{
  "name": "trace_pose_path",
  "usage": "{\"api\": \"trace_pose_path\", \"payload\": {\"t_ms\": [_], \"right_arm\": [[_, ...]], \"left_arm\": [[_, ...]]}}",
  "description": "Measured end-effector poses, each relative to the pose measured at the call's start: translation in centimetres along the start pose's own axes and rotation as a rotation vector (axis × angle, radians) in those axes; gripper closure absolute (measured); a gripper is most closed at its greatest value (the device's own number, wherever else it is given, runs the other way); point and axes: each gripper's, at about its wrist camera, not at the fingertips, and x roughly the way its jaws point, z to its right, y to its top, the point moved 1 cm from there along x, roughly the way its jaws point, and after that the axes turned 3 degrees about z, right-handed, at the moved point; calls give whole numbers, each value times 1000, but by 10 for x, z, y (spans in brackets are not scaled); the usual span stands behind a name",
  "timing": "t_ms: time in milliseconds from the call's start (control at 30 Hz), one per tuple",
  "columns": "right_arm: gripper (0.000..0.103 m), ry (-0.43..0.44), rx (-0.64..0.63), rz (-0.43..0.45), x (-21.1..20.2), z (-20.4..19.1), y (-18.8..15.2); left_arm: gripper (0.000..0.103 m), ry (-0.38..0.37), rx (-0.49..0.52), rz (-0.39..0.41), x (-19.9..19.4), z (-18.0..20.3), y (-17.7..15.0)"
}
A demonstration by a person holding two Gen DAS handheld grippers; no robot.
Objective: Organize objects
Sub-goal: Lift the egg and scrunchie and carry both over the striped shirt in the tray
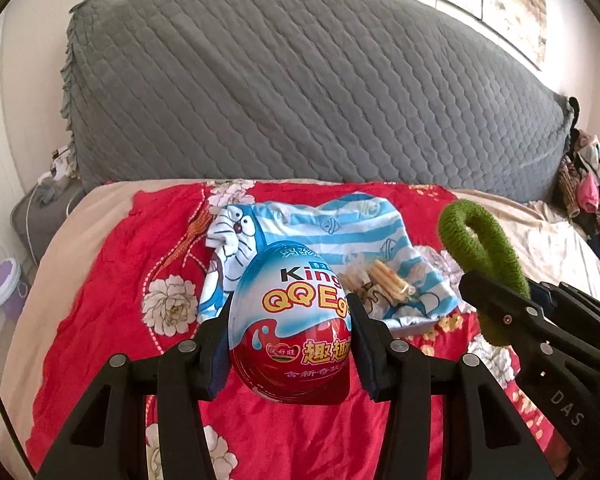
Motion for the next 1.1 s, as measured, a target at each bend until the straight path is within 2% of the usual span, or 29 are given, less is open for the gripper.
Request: {"api": "trace_pose_path", "payload": {"t_ms": [600, 1100], "right_arm": [[82, -9, -6, 40, 21, 5, 10], [82, -38, 19, -5, 69, 29, -2]], "left_arm": [[51, 1, -11, 14, 40, -5, 6], [51, -20, -17, -20, 99, -7, 3]]}}
